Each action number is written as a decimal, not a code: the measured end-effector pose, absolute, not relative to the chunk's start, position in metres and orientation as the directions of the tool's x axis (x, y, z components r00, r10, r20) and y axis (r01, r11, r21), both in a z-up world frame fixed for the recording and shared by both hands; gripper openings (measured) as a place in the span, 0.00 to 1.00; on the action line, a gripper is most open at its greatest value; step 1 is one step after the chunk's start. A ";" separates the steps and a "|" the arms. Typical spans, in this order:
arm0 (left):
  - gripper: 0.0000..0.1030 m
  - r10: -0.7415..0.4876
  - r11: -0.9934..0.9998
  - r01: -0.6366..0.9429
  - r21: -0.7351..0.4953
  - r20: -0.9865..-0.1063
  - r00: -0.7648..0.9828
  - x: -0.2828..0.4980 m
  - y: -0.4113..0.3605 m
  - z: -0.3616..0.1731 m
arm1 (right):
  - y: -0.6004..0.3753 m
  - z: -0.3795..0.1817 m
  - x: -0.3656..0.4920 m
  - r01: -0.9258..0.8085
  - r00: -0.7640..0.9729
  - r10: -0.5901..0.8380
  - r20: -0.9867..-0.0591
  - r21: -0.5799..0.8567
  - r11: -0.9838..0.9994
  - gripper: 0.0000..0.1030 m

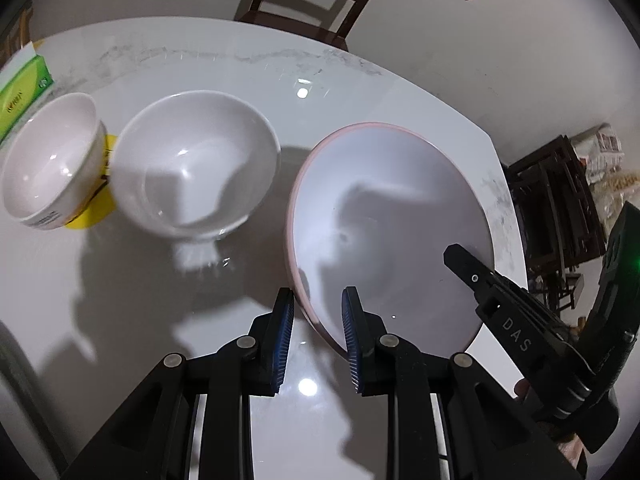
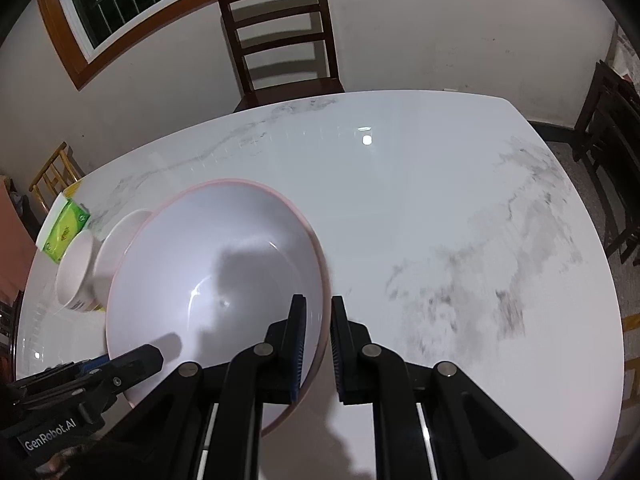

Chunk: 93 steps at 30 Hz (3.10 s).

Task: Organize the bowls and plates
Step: 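Grasp the rim of the large pink bowl with the left tool, then carry the pink bowl toward the plate stack with the left tool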

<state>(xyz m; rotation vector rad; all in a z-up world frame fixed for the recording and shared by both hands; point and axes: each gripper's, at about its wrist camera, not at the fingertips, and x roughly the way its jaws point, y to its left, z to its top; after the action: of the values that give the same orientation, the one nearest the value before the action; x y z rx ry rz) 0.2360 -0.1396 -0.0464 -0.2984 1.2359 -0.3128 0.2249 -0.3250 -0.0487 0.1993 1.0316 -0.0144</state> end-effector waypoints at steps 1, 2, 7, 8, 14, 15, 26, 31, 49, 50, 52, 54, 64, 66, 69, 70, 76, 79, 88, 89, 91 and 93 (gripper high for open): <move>0.20 -0.390 0.920 0.078 -0.385 -0.870 0.302 0.230 -0.137 -0.043 | -0.323 -0.047 0.219 0.105 0.516 0.082 -0.852 0.158 0.982 0.12; 0.20 -0.390 0.920 0.083 -0.383 -0.869 0.304 0.225 -0.135 -0.041 | -0.320 -0.044 0.211 0.107 0.516 0.087 -0.852 0.165 0.981 0.12; 0.20 -0.378 0.925 0.100 -0.366 -0.868 0.321 0.194 -0.114 -0.029 | -0.302 -0.037 0.180 0.096 0.516 0.112 -0.849 0.188 0.978 0.12; 0.20 -0.377 0.926 0.100 -0.364 -0.869 0.322 0.187 -0.108 -0.027 | -0.296 -0.035 0.171 0.089 0.514 0.119 -0.850 0.191 0.977 0.12; 0.20 -0.358 0.933 0.090 -0.349 -0.875 0.326 0.155 -0.080 -0.019 | -0.267 -0.031 0.136 0.066 0.504 0.154 -0.850 0.215 0.974 0.12; 0.21 -0.352 0.935 0.091 -0.342 -0.876 0.328 0.148 -0.074 -0.018 | -0.262 -0.030 0.130 0.062 0.503 0.160 -0.850 0.221 0.973 0.12; 0.21 -0.329 0.943 0.055 -0.329 -0.886 0.328 0.085 -0.019 -0.019 | -0.212 -0.036 0.070 0.038 0.464 0.216 -0.859 0.264 0.964 0.13; 0.20 -0.322 0.944 0.043 -0.326 -0.891 0.320 0.070 -0.007 -0.027 | -0.202 -0.046 0.057 0.034 0.438 0.229 -0.869 0.271 0.962 0.14; 0.20 -0.312 0.949 0.038 -0.314 -0.912 0.267 0.052 -0.005 -0.060 | -0.195 -0.069 0.038 0.054 0.389 0.209 -0.897 0.249 0.967 0.17; 0.20 -0.312 0.949 0.038 -0.313 -0.912 0.266 0.052 -0.005 -0.061 | -0.194 -0.070 0.038 0.052 0.388 0.208 -0.898 0.247 0.968 0.17; 0.20 -0.308 0.950 0.036 -0.310 -0.913 0.267 0.053 -0.005 -0.062 | -0.193 -0.070 0.038 0.053 0.386 0.208 -0.899 0.247 0.967 0.18; 0.20 -0.305 0.951 0.035 -0.307 -0.913 0.271 0.053 -0.004 -0.063 | -0.193 -0.070 0.038 0.053 0.387 0.209 -0.898 0.248 0.967 0.18; 0.22 -0.307 0.950 0.030 -0.311 -0.911 0.277 0.053 -0.003 -0.064 | -0.193 -0.070 0.035 0.054 0.386 0.221 -0.896 0.261 0.964 0.19; 0.22 -0.307 0.950 0.030 -0.311 -0.911 0.276 0.054 -0.002 -0.064 | -0.194 -0.070 0.035 0.059 0.383 0.225 -0.896 0.267 0.962 0.19; 0.22 -0.308 0.950 0.029 -0.312 -0.910 0.278 0.054 -0.002 -0.065 | -0.193 -0.070 0.035 0.055 0.382 0.226 -0.896 0.267 0.962 0.19; 0.22 -0.311 0.948 0.027 -0.316 -0.909 0.278 0.054 -0.001 -0.065 | -0.193 -0.070 0.035 0.054 0.383 0.225 -0.896 0.265 0.963 0.19; 0.24 -0.310 0.948 0.022 -0.316 -0.910 0.276 0.054 0.000 -0.064 | -0.191 -0.067 0.035 0.045 0.386 0.223 -0.895 0.260 0.965 0.19; 0.25 -0.312 0.948 0.023 -0.318 -0.909 0.277 0.054 0.000 -0.065 | -0.190 -0.066 0.035 0.039 0.385 0.223 -0.896 0.257 0.966 0.19; 0.32 -0.300 0.951 0.021 -0.309 -0.905 0.303 0.054 0.003 -0.057 | -0.186 -0.058 0.033 0.017 0.410 0.213 -0.887 0.241 0.970 0.28; 0.33 -0.297 0.952 0.022 -0.305 -0.905 0.306 0.054 0.003 -0.056 | -0.186 -0.058 0.033 0.015 0.414 0.212 -0.885 0.240 0.971 0.29; 0.34 -0.296 0.952 0.018 -0.306 -0.903 0.311 0.054 0.005 -0.054 | -0.186 -0.056 0.034 0.010 0.420 0.209 -0.883 0.235 0.972 0.29; 0.36 -0.291 0.953 0.020 -0.301 -0.902 0.319 0.054 0.006 -0.052 | -0.186 -0.055 0.034 0.007 0.426 0.210 -0.880 0.236 0.972 0.29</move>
<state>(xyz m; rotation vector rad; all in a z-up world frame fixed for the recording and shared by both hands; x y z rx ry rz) 0.0539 0.0061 -0.0515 -0.2527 1.2323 -0.2076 0.0336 -0.1863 -0.0545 0.2159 1.1262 0.1285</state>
